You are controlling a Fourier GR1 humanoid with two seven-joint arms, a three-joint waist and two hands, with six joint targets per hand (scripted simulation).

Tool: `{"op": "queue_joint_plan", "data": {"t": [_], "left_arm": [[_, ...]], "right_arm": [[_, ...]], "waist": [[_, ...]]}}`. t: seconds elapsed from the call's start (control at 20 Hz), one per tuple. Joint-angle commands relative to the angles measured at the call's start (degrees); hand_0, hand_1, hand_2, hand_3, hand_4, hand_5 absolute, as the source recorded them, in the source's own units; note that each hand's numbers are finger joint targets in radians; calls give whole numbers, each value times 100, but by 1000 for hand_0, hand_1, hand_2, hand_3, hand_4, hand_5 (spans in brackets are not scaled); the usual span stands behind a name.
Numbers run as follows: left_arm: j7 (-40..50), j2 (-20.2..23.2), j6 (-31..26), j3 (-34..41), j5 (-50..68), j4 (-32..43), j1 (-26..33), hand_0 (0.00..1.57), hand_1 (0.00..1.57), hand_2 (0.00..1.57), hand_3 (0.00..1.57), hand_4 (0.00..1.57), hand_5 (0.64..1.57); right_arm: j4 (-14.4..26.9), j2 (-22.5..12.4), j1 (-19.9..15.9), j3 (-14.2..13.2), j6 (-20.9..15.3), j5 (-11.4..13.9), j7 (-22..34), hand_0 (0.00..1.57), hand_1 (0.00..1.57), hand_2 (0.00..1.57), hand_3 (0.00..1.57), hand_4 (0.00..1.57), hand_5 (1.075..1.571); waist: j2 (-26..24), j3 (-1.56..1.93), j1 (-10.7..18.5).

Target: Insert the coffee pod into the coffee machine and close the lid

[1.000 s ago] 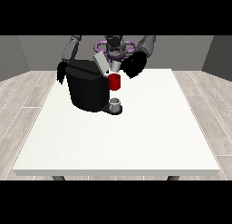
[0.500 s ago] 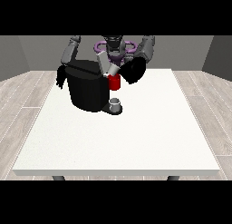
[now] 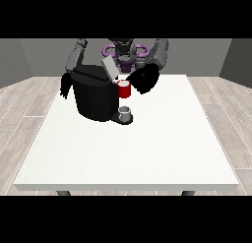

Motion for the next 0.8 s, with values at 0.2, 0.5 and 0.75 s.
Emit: {"op": "queue_joint_plan", "data": {"t": [0.2,0.5,0.75], "left_arm": [[-17,7,436,73,-90,149,-39,1431,1431,1448,1395,596,1571],[-502,-119,250,272,286,58,253,0,0,350,355,0,1571],[-1247,-813,-160,363,858,-35,1399,0,0,0,0,0,1571]], "right_arm": [[-25,-39,-111,26,272,-122,129,0,0,0,0,320,1571],[87,-122,42,-48,277,-107,-59,0,0,0,0,245,1571],[130,156,919,-48,256,-177,-343,0,0,0,0,268,1571]], "waist": [[41,0,-314],[-145,-2,-75],[-1146,-6,467]]}}
